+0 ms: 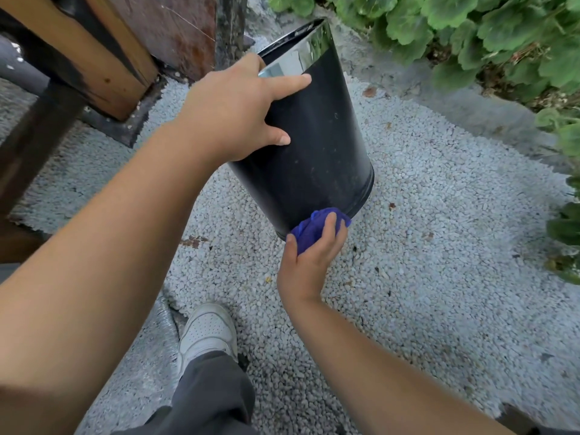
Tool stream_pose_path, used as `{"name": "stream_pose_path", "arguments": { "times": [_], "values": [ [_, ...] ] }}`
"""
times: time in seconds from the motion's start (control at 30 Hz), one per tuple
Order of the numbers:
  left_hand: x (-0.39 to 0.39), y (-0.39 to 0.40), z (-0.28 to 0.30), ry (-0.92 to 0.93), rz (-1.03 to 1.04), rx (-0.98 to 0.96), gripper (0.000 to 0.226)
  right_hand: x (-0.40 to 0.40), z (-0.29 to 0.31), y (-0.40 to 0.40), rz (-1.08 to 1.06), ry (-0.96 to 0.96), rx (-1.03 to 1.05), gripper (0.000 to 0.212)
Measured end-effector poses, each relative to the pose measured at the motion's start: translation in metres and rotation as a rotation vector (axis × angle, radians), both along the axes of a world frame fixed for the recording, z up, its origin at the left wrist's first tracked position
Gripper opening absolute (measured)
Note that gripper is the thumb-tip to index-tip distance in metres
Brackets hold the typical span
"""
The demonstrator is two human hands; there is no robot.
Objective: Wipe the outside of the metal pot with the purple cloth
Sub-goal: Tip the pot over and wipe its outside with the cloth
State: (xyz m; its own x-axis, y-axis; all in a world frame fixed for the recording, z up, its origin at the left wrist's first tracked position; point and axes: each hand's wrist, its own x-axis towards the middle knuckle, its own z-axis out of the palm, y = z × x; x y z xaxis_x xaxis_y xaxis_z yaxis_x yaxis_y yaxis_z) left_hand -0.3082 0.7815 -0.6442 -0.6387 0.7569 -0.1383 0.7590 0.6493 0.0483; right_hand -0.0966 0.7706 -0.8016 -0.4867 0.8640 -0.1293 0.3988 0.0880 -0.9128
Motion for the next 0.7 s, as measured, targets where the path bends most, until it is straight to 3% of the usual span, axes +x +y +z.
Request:
{"name": "stream_pose_path", "arguments": {
  "times": [0.3, 0.53, 0.7],
  "values": [
    [0.001, 0.000, -0.003, 0.005, -0.010, 0.019, 0.076, 0.002, 0.000, -0.008, -0.008, -0.085, -0.044, 0.078],
    [-0.003, -0.001, -0.003, -0.010, -0.029, 0.020, 0.076, 0.014, -0.013, -0.028, 0.149, -0.192, 0.078, 0.078],
    [0.006, -0.005, -0.001, -0.002, -0.060, 0.048, 0.076, 0.021, -0.024, -0.043, 0.400, -0.305, 0.078, 0.076]
  ]
}}
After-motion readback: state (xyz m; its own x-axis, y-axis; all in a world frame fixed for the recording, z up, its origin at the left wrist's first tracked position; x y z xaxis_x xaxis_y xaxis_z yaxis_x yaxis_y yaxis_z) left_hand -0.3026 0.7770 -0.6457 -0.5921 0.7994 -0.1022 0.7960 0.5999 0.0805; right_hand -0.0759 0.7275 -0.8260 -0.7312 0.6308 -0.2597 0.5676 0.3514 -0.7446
